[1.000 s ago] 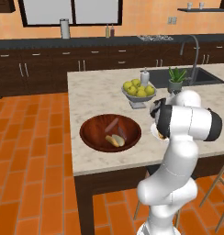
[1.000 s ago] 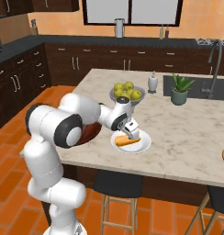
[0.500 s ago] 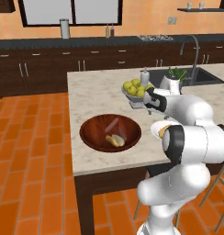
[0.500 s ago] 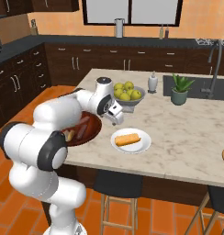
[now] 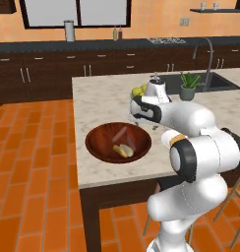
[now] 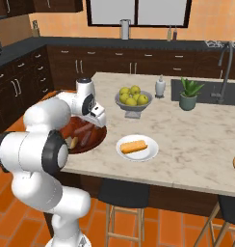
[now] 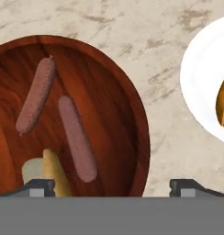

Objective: Place one bun and one sausage from the bowl on each plate.

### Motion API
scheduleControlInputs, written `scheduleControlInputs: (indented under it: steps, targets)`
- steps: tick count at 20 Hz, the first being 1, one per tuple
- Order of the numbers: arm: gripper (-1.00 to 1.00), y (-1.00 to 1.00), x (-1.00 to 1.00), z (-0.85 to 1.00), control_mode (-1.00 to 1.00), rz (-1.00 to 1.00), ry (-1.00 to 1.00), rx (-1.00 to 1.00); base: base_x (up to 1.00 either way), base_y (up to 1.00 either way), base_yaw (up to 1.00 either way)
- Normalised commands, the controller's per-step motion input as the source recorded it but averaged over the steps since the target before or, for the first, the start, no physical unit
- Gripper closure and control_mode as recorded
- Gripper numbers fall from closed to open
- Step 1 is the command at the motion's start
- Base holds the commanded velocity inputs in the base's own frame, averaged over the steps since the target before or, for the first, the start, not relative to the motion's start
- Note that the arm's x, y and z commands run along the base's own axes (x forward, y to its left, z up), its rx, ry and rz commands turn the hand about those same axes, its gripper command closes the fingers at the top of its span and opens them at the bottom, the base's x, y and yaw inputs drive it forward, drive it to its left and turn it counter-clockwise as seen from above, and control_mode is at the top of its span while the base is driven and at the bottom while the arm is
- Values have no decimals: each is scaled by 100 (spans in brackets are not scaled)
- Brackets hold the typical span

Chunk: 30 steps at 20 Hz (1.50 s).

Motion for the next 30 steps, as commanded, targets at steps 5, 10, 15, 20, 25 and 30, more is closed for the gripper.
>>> scheduleControlInputs:
  steps: [5,10,15,20,25,30]
  targets:
    - [-100,85,47,-34,-100,0,0,0,0,0,0]
    - [-100,52,50,-47,-100,0,0,-5,0,0,0]
    - [-100,17,49,-38,-100,0,0,-5,0,0,0]
    - [-100,16,40,-46,-100,0,0,-1,0,0,0]
    - [-100,16,30,-41,-100,0,0,0,0,0,0]
    - [-100,0,17,-39,-100,0,-4,0,0,0,0]
